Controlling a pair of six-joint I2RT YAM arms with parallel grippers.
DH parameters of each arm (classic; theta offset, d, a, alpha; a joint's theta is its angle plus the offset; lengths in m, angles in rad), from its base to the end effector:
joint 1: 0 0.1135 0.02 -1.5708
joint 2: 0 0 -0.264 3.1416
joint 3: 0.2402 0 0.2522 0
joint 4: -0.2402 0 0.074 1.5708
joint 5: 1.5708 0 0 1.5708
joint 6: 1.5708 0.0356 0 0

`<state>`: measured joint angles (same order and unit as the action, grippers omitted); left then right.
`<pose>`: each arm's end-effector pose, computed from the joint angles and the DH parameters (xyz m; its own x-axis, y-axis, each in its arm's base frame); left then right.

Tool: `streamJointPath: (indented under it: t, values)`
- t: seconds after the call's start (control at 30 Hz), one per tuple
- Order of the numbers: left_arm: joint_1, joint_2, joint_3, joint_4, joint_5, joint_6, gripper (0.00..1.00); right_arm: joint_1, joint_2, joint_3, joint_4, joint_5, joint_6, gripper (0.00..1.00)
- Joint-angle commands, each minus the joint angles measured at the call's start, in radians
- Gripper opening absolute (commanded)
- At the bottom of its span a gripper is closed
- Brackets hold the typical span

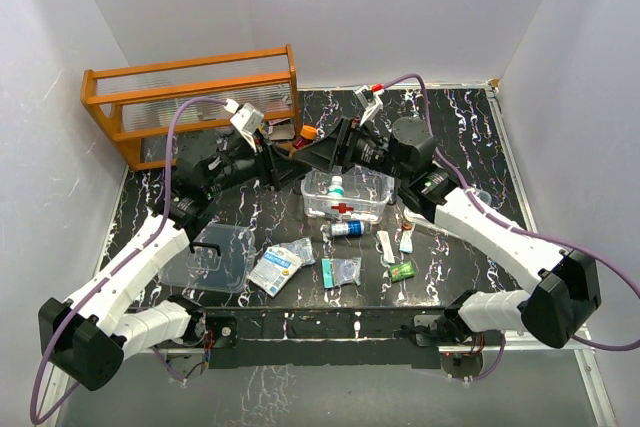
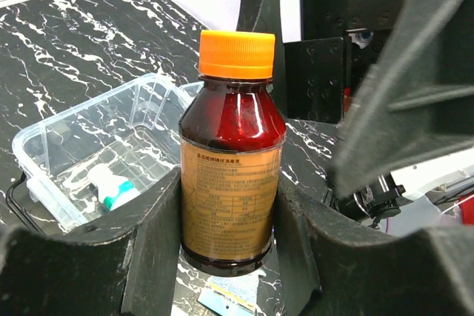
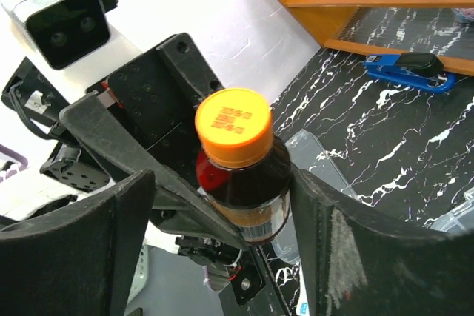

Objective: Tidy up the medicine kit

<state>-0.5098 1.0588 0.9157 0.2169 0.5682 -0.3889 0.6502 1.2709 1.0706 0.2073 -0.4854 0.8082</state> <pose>0.2048 -0.1365 0.3758 -0.2740 -0.2129 -0.9379 0.8385 0.4248 -0.3414 0.2283 0.1945 0.3765 -0.6518 0.3078 -0.6931 -0.6304 0.2882 0.7208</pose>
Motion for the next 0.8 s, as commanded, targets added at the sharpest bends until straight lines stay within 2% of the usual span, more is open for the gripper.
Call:
streamJointPath:
  t: [0.0, 0.1, 0.3, 0.4, 0.5, 0.53, 0.6, 0.63, 0.7, 0.77]
  values:
    - [-0.003, -0.021, -0.012, 0.109, 0.064, 0.022, 0.33, 0.012, 0.004, 0.050, 0.046, 0.068, 0.016, 0.67]
    - [-0.003, -0.023, -0.021, 0.116, 0.067, 0.029, 0.34, 0.015, 0.008, 0.048, 0.030, 0.092, 0.018, 0.60]
    - [-0.002, -0.022, -0.028, 0.121, 0.082, 0.052, 0.34, 0.018, 0.031, 0.074, -0.039, 0.093, -0.019, 0.57]
    - [-0.002, -0.022, -0.032, 0.119, 0.076, 0.056, 0.36, 0.019, 0.036, 0.076, -0.047, 0.091, -0.021, 0.47]
    - [-0.002, -0.024, -0.030, 0.107, 0.068, 0.074, 0.52, 0.018, 0.041, 0.087, -0.073, 0.106, -0.021, 0.38]
    - [-0.002, -0.030, -0.031, 0.091, 0.058, 0.103, 0.61, 0.017, 0.046, 0.095, -0.096, 0.119, -0.019, 0.37]
    - [-0.001, -0.044, -0.036, 0.035, -0.024, 0.157, 0.86, 0.016, 0.057, 0.119, -0.160, 0.163, -0.018, 0.36]
    - [-0.002, -0.051, -0.036, -0.002, -0.097, 0.174, 0.93, 0.016, 0.065, 0.129, -0.190, 0.191, -0.018, 0.36]
    - [-0.002, -0.063, -0.028, -0.088, -0.243, 0.207, 0.98, 0.007, 0.074, 0.143, -0.243, 0.230, -0.019, 0.35]
    - [-0.002, -0.079, -0.027, -0.143, -0.382, 0.211, 0.99, -0.006, 0.081, 0.149, -0.297, 0.263, -0.018, 0.35]
